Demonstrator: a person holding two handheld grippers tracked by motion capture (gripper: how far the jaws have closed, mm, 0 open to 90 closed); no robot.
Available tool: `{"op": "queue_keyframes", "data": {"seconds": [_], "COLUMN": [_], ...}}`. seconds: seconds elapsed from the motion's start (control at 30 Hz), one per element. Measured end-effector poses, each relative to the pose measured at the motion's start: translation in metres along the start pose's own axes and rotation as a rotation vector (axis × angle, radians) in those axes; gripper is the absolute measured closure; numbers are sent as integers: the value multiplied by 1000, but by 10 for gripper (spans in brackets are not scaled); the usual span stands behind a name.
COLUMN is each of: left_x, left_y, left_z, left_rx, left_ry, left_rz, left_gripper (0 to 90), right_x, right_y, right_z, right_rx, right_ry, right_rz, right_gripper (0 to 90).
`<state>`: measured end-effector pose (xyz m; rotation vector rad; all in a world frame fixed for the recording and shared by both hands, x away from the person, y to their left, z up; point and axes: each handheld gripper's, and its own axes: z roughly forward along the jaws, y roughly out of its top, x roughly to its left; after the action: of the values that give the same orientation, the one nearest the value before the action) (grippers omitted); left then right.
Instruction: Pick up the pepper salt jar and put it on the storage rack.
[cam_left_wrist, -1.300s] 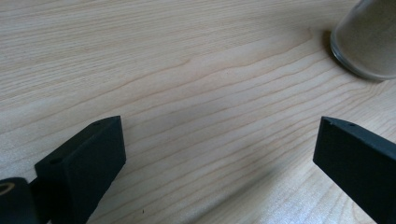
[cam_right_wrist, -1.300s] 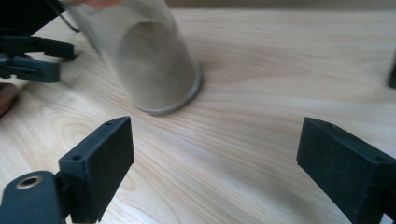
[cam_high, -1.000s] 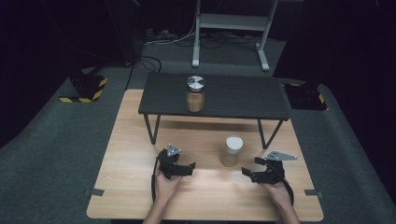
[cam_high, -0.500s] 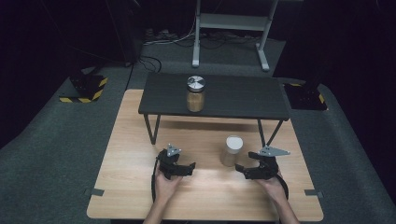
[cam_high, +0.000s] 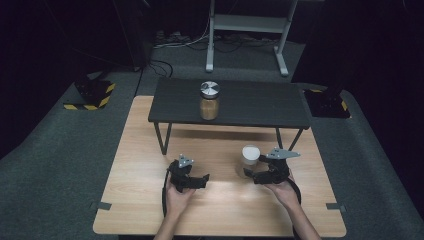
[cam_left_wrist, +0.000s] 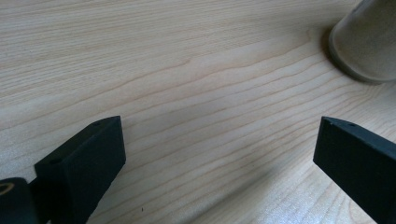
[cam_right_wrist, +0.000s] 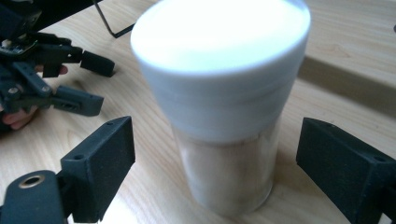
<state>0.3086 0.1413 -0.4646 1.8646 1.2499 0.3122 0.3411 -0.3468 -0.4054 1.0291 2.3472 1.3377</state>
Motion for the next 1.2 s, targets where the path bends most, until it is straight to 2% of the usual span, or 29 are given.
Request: {"op": "queue_keyframes", "data": {"seconds": [0.43,0.7,1.2], "left_x": [1,1,2], "left_y": [0,0,0], "left_z": [0,0,-1], "left_rx": [-1,0,-2], "left_ry": [-3,-4,-6], "left_rz": [-2,-2,-6], "left_gripper": [26,26,23], "right_x": [5,6,9], "right_y": [15,18,18], "right_z": [12,17,22], "right_rx": [12,23,27], "right_ry": [-22,-28,-37], "right_rz": [-25,-34,-61], "right_gripper": [146,162,263]}}
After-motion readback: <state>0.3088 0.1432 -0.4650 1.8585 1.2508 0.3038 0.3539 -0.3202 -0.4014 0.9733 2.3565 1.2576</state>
